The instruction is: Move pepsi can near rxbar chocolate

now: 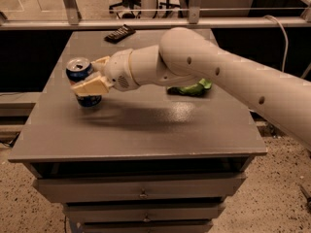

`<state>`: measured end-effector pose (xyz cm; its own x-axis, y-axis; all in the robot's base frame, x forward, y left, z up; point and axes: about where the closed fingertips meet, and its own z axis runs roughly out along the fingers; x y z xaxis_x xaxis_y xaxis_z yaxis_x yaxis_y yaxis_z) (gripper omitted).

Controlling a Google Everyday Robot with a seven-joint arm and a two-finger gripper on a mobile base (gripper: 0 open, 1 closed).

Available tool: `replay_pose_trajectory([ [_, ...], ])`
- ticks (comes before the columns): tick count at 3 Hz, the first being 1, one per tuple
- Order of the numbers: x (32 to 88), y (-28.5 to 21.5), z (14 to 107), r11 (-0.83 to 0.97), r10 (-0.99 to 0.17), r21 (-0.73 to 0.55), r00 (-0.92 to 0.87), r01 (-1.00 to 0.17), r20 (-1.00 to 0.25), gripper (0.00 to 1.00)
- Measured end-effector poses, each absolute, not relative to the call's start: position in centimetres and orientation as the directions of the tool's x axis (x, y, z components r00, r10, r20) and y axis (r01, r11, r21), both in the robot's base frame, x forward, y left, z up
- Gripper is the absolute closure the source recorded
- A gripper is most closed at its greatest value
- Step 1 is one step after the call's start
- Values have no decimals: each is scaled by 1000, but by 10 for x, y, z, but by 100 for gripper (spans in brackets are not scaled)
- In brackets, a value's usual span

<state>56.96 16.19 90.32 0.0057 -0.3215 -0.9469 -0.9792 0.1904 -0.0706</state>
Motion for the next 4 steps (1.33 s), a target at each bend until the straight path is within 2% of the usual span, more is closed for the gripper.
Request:
replay_pose_trajectory([
  [1,580,116,914,304,-309,-136,38,-943,-950,100],
  [3,582,118,917,312,-305,-150,51,-938,-951,100],
  [4,612,104,926,346,-300,-213,108,-914,-948,100],
])
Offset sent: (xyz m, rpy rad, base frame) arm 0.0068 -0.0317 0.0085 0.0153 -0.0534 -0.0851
